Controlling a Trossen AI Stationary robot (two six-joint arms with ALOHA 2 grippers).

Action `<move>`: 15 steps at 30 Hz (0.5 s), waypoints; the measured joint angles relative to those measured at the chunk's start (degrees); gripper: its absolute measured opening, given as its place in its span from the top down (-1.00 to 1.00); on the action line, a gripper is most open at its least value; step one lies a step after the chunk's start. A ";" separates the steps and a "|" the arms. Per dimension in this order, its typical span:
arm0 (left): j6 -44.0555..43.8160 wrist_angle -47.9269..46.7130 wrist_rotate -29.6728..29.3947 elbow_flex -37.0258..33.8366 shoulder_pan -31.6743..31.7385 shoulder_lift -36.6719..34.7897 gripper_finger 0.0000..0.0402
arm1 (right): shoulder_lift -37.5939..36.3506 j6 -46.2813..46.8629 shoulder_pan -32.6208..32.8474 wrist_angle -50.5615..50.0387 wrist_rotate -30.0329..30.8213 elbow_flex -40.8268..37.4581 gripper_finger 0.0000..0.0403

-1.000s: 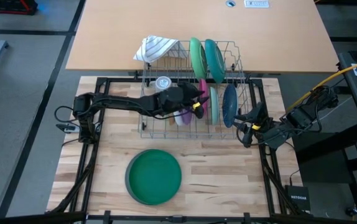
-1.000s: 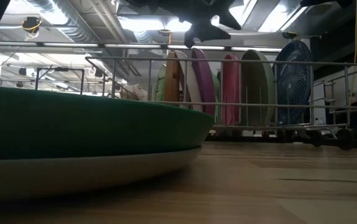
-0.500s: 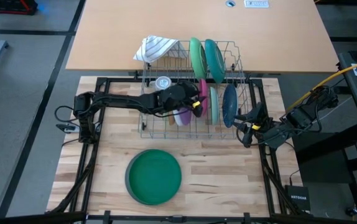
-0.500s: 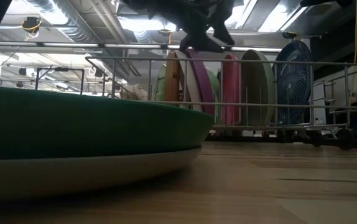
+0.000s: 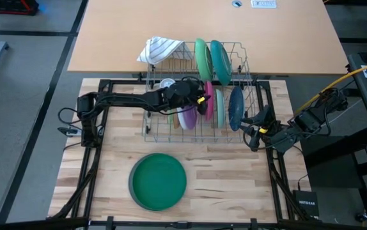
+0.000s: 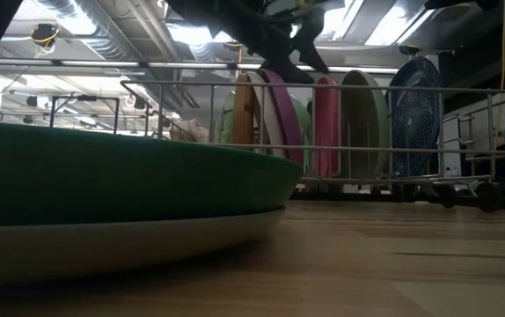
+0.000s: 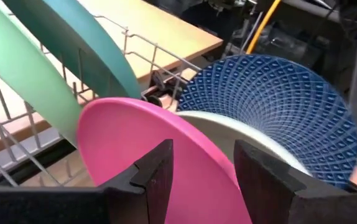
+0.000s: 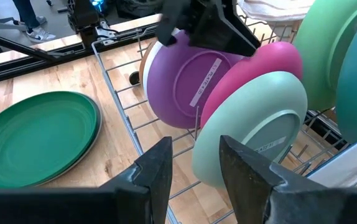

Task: Sort dishes
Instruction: Put the green plate in the dishwasher rack

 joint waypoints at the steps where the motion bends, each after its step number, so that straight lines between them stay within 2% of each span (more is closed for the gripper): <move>1: 0.02 0.12 0.02 0.02 0.19 0.21 0.21 | 0.00 0.00 0.01 0.00 0.00 0.00 0.33; 6: 0.11 0.42 0.71 0.02 0.81 0.38 0.21 | 0.02 0.00 0.01 0.00 0.00 0.00 0.33; 15: 5.25 0.78 8.63 0.02 0.54 0.40 0.21 | 0.02 -0.04 0.00 -0.07 0.00 0.02 0.33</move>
